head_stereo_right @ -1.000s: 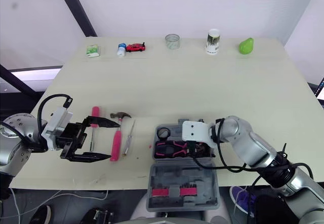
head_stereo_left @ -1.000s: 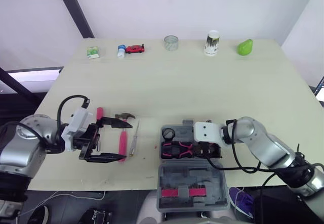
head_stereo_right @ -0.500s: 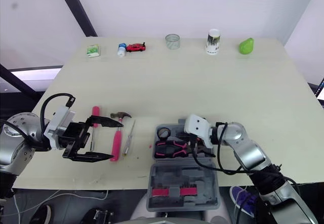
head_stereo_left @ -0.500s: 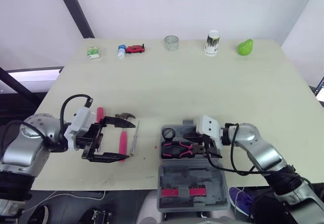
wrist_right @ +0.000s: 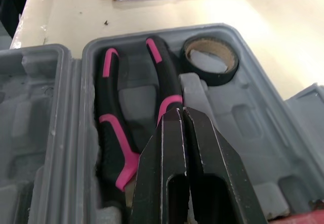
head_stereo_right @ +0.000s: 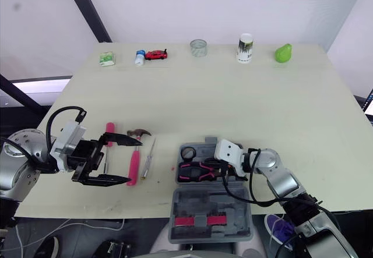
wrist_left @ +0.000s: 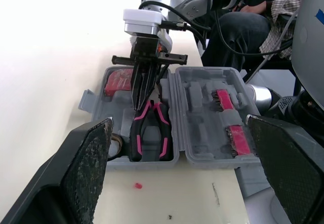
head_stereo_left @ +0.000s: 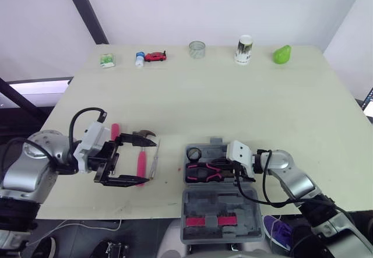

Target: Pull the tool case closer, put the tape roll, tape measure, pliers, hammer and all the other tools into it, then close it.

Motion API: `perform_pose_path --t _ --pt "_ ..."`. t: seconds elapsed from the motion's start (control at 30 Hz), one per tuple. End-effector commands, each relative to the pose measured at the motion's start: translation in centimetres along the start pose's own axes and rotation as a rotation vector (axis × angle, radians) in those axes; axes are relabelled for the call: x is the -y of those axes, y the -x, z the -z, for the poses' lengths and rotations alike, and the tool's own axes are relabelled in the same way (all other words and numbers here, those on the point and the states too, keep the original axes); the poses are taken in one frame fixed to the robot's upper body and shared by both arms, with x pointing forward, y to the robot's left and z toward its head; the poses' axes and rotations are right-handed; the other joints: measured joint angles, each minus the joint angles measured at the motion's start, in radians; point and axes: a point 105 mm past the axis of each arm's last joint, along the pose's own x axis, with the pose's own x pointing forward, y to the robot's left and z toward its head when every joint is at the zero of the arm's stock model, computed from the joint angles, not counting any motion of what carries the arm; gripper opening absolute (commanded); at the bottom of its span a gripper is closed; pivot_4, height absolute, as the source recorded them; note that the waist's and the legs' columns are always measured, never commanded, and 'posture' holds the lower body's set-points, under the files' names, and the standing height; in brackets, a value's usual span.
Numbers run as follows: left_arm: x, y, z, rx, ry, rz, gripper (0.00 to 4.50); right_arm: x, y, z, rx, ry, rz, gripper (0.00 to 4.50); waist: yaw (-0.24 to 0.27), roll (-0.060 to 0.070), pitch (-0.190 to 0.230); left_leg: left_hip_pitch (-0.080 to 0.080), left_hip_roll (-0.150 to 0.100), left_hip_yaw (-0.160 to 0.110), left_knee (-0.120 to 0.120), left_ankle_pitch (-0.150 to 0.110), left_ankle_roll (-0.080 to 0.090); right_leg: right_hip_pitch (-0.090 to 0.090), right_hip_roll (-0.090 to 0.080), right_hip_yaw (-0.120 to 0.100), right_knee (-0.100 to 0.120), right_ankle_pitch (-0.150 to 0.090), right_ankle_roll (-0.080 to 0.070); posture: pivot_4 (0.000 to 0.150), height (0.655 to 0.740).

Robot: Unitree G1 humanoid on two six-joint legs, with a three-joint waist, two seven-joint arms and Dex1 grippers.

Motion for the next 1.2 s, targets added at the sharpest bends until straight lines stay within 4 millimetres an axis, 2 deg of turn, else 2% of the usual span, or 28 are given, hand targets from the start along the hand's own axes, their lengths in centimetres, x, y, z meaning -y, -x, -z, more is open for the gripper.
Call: perform_pose_path --t 0.03,0.13,0.3,0.53,0.6,0.7,0.73,0.77,0.87,0.97,1.07,1.2 --pt "0.4 0.1 -0.9 0.002 -0.046 0.044 4.50 -0.1 0.0 -0.9 0.038 0.026 -0.008 0.11 0.000 0.000 0.000 0.000 0.000 0.000 0.000 0.000 0.000 0.000 0.000 0.000 0.000 0.000 0.000 0.150 0.7400" --pt "0.4 0.1 -0.9 0.001 -0.047 0.044 4.50 -0.1 0.1 0.1 -0.009 0.031 -0.012 0.11 0.000 0.000 0.000 0.000 0.000 0.000 0.000 0.000 0.000 0.000 0.000 0.000 0.000 0.000 0.000 0.150 0.7400" --pt "0.3 0.0 -1.0 0.002 -0.051 0.045 4.50 -0.5 0.2 3.0 -0.121 -0.025 -0.019 0.11 0.000 0.000 0.000 0.001 0.000 0.000 0.000 0.000 0.000 0.000 0.000 0.000 0.000 0.000 0.000 0.150 0.7400" --pt "0.4 0.0 -0.9 0.002 -0.051 0.045 4.50 -2.6 0.6 8.6 -0.309 -0.207 -0.076 0.11 0.001 -0.004 -0.004 0.005 0.000 0.000 0.000 0.000 0.000 0.003 0.000 0.000 0.001 0.000 0.000 0.150 0.7400" --pt "0.4 0.0 -1.0 0.003 -0.052 0.046 4.50 -3.4 1.3 11.2 -0.419 -0.185 -0.105 0.11 0.001 -0.005 -0.006 0.014 0.000 0.000 -0.001 0.000 0.000 0.012 0.000 0.000 0.000 0.000 0.000 0.150 0.7400" --pt "0.5 0.0 -1.0 0.001 -0.050 0.044 4.50 -4.5 2.1 13.5 -0.519 -0.192 -0.147 0.11 0.002 -0.007 -0.020 0.026 0.001 0.000 -0.005 0.000 0.000 0.023 0.000 0.000 -0.005 -0.001 -0.001 0.150 0.7400" --pt "0.5 0.0 -1.0 0.002 -0.049 0.044 4.50 -4.9 2.3 14.1 -0.551 -0.213 -0.165 0.11 0.002 -0.007 -0.024 0.039 0.002 0.000 -0.010 -0.001 0.000 0.035 0.000 0.000 -0.010 -0.003 -0.004 0.150 0.7400" --pt "0.6 0.0 -0.9 0.004 -0.047 0.045 4.50 -5.2 2.5 14.6 -0.583 -0.205 -0.187 0.11 0.002 -0.007 -0.030 0.040 0.002 0.001 -0.013 0.000 0.000 0.037 0.000 0.000 -0.014 -0.003 -0.004 0.150 0.7400" --pt "0.6 -0.1 -0.9 0.007 -0.042 0.045 4.50 -5.6 2.5 15.0 -0.610 -0.203 -0.206 0.11 0.004 -0.007 -0.042 0.054 0.002 0.001 -0.017 -0.001 0.000 0.051 -0.002 0.001 -0.017 -0.004 -0.005 0.150 0.7400" --pt "0.6 -0.2 -0.9 0.010 -0.040 0.043 4.50 -5.1 1.7 14.2 -0.559 -0.197 -0.173 0.11 0.004 -0.004 -0.046 0.054 0.002 0.001 -0.017 -0.001 0.000 0.051 -0.003 0.001 -0.017 -0.004 -0.005 0.150 0.7400" --pt "0.7 -0.2 -0.8 0.013 -0.036 0.039 4.50 -4.0 0.6 12.1 -0.440 -0.168 -0.118 0.11 0.001 -0.004 -0.046 0.054 0.002 0.001 -0.017 -0.001 0.000 0.050 -0.003 0.002 -0.017 -0.004 -0.006 0.150 0.7400" --pt "0.5 -0.4 -0.8 0.044 -0.017 0.009 4.50 -0.8 -0.2 7.2 -0.193 -0.098 0.030 0.11 0.001 -0.003 -0.044 0.053 0.002 0.000 -0.018 -0.001 0.000 0.049 -0.007 0.004 -0.017 -0.004 -0.006 0.150 0.7400"
